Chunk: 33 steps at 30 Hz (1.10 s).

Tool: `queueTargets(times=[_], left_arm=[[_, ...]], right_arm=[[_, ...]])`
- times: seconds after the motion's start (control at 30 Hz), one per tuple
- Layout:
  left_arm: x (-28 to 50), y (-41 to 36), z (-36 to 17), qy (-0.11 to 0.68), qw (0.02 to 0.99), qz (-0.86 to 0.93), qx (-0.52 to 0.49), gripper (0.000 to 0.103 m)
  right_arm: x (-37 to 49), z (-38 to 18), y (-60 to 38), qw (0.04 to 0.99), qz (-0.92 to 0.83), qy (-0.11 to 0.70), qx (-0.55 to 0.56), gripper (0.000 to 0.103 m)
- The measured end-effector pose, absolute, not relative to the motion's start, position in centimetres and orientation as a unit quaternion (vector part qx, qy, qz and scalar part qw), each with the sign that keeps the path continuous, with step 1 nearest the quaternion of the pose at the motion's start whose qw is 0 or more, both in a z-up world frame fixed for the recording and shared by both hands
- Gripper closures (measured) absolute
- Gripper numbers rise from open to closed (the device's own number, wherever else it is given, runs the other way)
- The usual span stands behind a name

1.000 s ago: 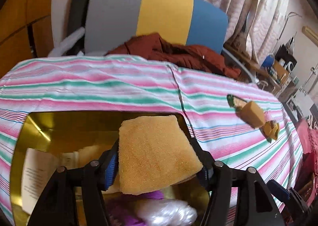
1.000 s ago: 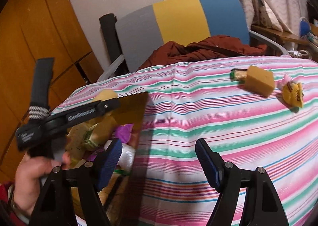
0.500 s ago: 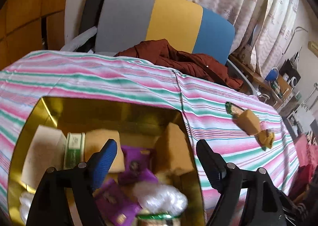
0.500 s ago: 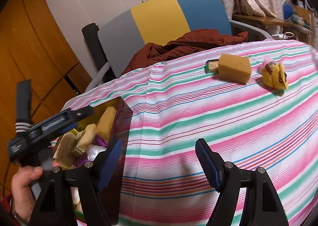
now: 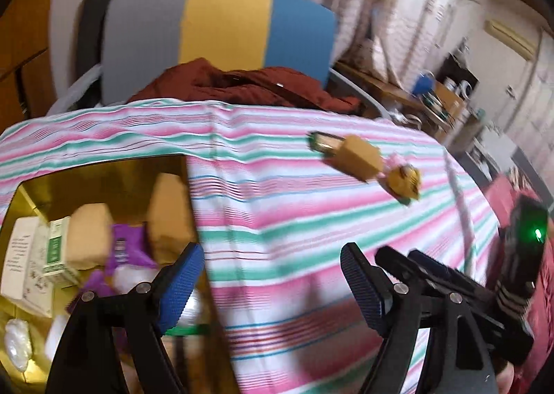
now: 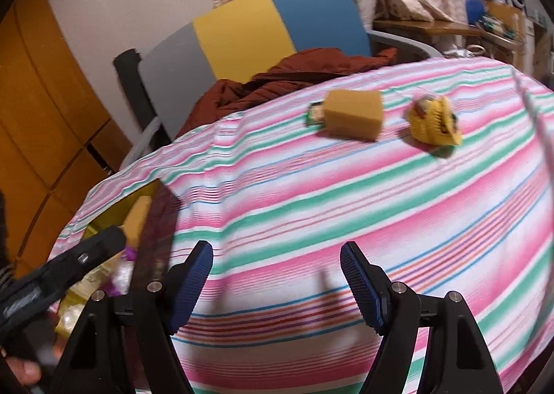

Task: Organize objects
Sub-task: 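Release the sponge into the gold tray with the left gripper, then grasp the pink hair roller with the right gripper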

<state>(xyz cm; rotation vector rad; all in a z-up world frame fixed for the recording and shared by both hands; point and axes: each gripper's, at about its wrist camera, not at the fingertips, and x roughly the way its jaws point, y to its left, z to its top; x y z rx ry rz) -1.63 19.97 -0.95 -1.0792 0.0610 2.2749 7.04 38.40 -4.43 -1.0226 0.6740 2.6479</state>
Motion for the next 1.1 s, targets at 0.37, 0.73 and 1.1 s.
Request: queueTargets(times=[0.37,0.73,1.1], left_arm=[[1.1,25.0,-2.5,0.068,0.344,0.83,-0.433,0.021],[2.1,26.4,-3.2,0.091,0.352,0.823,-0.437,0.021],[1.7,27.5,-4.1,0.084,0.353,0.816,-0.45,0.021]], right_arm=[[7.5,-4.7,47.1,0.198,0.891,0.224,-0.343,0.026],[1.4,-4.3,56.6,0.26,0.881,0.216,-0.33,0.033],[2.8,-6.2,53.5,0.189,0.892,0.238,-0.334,0.076]])
